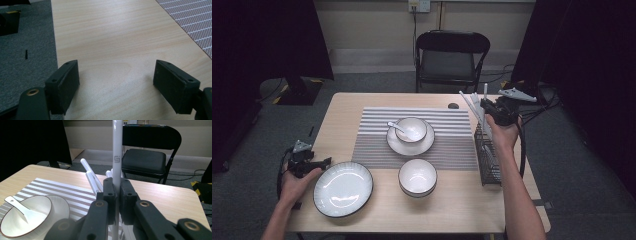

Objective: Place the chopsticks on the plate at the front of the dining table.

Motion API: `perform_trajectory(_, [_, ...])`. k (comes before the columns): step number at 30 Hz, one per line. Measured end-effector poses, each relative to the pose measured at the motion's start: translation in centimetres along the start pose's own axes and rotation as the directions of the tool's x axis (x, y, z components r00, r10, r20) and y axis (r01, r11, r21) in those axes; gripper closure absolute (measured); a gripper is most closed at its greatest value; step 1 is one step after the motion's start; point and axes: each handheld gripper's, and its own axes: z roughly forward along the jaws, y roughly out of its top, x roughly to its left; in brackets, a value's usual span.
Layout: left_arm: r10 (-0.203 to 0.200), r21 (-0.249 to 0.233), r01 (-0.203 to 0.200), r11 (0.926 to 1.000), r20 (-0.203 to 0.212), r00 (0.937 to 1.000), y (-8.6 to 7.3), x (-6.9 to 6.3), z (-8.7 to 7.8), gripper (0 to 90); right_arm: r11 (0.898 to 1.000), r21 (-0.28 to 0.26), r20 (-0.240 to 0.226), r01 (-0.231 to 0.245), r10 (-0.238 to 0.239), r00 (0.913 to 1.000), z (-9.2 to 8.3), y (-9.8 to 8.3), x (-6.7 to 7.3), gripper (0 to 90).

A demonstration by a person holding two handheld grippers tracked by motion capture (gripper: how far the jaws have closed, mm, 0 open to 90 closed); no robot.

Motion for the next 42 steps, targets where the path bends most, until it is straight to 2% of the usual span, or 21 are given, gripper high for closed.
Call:
perform_trajectory(14, [-0.001, -0.001, 0.001, 1.0000, -0.001, 1.0000, 0.0, 0.0, 0.0, 20.5, 0.999, -0.029, -0.023, 0.014, -0.015, 0.9996, -0.7, 0.6, 0.2, 85.1])
perform_trajectory(32, [-0.002, -0.001, 0.002, 1.0000, -0.001, 1.0000, 0.0, 0.0, 0.0, 20.5, 0.998, -0.054, -0.023, 0.037, -0.038, 0.9990, -1.5, 1.8, 0.5, 85.1])
perform_trajectory(42, [-0.003, 0.000, 0.003, 1.0000, -0.002, 1.0000, 0.0, 0.0, 0.0, 20.5, 0.996, -0.083, -0.026, 0.045, -0.047, 0.9985, -2.4, 2.8, 1.1, 85.1])
